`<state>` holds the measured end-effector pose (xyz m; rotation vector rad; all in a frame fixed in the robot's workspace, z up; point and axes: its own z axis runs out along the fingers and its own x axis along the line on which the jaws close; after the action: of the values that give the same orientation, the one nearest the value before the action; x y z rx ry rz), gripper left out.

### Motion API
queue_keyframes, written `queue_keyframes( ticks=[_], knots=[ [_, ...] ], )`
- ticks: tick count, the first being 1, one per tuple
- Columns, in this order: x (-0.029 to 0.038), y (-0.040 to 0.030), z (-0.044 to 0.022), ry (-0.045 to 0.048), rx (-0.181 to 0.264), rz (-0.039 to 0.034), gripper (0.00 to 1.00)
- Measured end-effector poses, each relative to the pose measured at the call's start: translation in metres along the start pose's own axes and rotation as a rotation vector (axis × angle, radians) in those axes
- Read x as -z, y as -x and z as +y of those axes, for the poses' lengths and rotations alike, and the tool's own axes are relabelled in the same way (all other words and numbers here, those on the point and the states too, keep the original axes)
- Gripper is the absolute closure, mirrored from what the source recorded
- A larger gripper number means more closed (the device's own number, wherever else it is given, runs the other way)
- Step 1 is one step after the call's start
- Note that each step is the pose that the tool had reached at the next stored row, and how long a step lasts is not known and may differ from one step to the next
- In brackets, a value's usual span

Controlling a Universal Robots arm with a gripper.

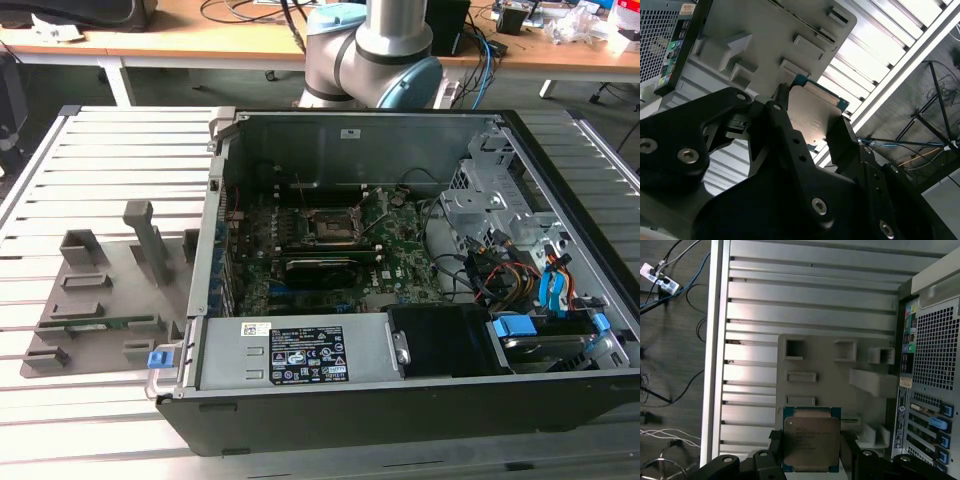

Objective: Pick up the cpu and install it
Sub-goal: 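Pick up the cpu and move it towards the insertion slot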

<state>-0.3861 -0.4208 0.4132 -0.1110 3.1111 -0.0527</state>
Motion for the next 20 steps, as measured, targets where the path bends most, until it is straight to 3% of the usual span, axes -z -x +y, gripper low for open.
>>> queue_keyframes(
  ticks=[2,7,12,14,17,18,20],
  knots=[
    [0.0066,0.0002,-0.0002,-0.0001,0.0,0.0,0.45],
    [0.0323,0.0009,-0.0011,0.0,0.0,-0.0001,0.45],
    [0.0475,0.0012,-0.0017,0.0,0.0,-0.0001,0.45],
    [0.0477,0.0013,-0.0016,0.0107,0.0,-0.0008,0.45],
    [0.0477,0.0013,-0.0018,0.0154,0.0,-0.0011,0.45],
    [0.0476,0.0013,-0.0017,0.0351,-0.001,-0.0026,0.45],
    [0.0469,0.0035,-0.0016,0.0366,-0.001,-0.0026,0.45]
  ],
)
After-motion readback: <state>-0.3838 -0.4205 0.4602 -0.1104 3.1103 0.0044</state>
